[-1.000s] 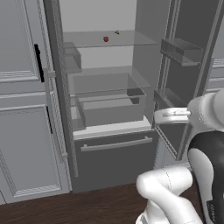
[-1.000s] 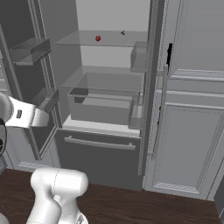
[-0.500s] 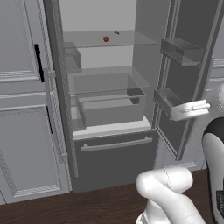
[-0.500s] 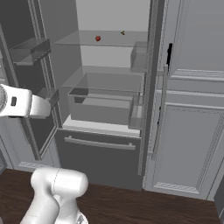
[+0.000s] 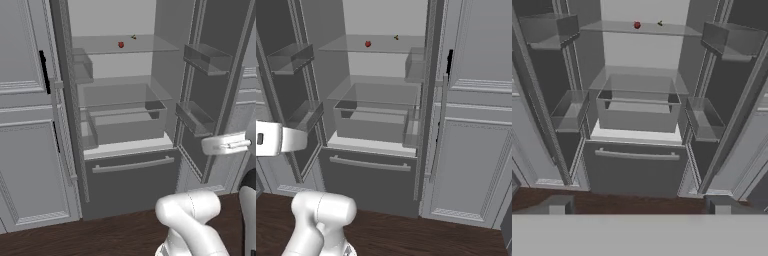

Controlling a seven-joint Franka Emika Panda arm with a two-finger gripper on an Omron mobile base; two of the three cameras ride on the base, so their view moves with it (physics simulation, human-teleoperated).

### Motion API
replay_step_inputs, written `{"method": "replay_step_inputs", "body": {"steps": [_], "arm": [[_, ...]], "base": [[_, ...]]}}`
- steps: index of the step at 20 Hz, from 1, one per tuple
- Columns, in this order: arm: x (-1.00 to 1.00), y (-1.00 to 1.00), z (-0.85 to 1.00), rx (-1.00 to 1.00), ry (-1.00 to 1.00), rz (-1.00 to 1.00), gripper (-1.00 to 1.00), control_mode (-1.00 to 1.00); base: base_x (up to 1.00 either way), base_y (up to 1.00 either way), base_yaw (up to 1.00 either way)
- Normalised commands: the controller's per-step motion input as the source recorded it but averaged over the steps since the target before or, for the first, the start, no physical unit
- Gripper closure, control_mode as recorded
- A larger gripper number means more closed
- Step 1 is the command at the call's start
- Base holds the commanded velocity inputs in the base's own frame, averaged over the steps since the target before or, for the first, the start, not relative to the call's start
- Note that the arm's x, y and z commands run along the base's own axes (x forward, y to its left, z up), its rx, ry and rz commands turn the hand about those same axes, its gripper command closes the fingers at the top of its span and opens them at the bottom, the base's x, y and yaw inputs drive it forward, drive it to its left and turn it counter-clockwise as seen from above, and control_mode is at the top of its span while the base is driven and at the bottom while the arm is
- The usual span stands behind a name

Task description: Take the strawberry from the fridge and place it on top of the pancake, located on the dining counter.

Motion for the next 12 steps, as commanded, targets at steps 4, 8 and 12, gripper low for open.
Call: {"method": "replay_step_inputs", "body": {"steps": [4,8,12], "arm": [[0.0,0.0,0.0,0.0,0.0,-0.02,-1.0,1.0],[0.0,0.0,0.0,0.0,0.0,0.0,-1.0,1.0],[0.0,0.0,0.0,0.0,0.0,0.0,-1.0,1.0]], "base": [[0.19,0.02,-0.04],[0.83,0.0,0.0],[1.0,0.0,0.0]]}}
